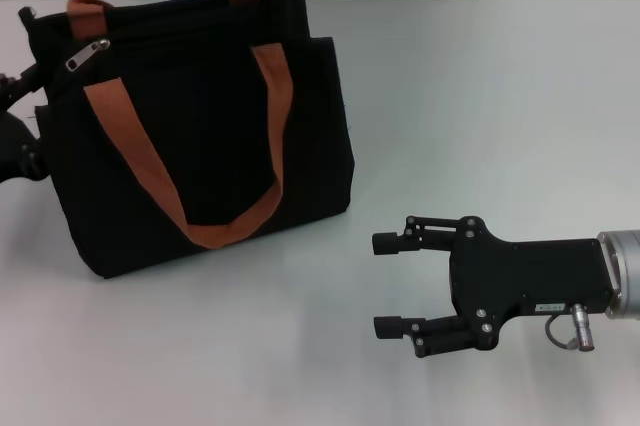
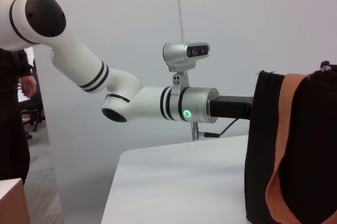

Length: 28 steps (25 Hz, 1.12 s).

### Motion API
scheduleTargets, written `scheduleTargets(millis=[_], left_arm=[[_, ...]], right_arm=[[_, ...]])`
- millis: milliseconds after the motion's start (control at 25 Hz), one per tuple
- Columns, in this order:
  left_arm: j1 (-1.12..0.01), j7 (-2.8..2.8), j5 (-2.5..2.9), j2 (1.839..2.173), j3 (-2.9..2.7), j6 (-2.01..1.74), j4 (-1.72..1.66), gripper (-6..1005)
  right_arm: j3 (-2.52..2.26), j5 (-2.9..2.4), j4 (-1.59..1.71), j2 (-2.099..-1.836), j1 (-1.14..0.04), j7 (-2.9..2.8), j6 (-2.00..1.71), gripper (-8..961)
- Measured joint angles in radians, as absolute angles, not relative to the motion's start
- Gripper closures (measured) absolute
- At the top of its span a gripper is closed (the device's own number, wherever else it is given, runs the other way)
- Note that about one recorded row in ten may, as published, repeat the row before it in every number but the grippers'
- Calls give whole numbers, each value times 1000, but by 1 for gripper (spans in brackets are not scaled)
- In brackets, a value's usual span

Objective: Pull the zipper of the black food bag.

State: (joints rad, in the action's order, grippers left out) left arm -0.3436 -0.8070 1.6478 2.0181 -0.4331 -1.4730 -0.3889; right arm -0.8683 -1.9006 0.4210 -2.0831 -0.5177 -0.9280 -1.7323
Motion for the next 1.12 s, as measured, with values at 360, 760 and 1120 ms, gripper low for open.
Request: scheduleTargets(millis=[360, 760, 1120], left_arm=[[-302, -790, 1518, 2039, -398, -1586, -388, 227], [-295, -740, 1494, 2065, -401, -1697, -377, 808], [-316, -746, 1483, 2065, -394, -1714, -354, 948]], right_arm=[[-869, -1787, 395, -2084, -532, -941, -1768, 143], [-867, -1513, 396, -2082, -657, -1335, -1801, 144], [-872, -1509, 425, -2077, -866, -1766, -1631, 167]])
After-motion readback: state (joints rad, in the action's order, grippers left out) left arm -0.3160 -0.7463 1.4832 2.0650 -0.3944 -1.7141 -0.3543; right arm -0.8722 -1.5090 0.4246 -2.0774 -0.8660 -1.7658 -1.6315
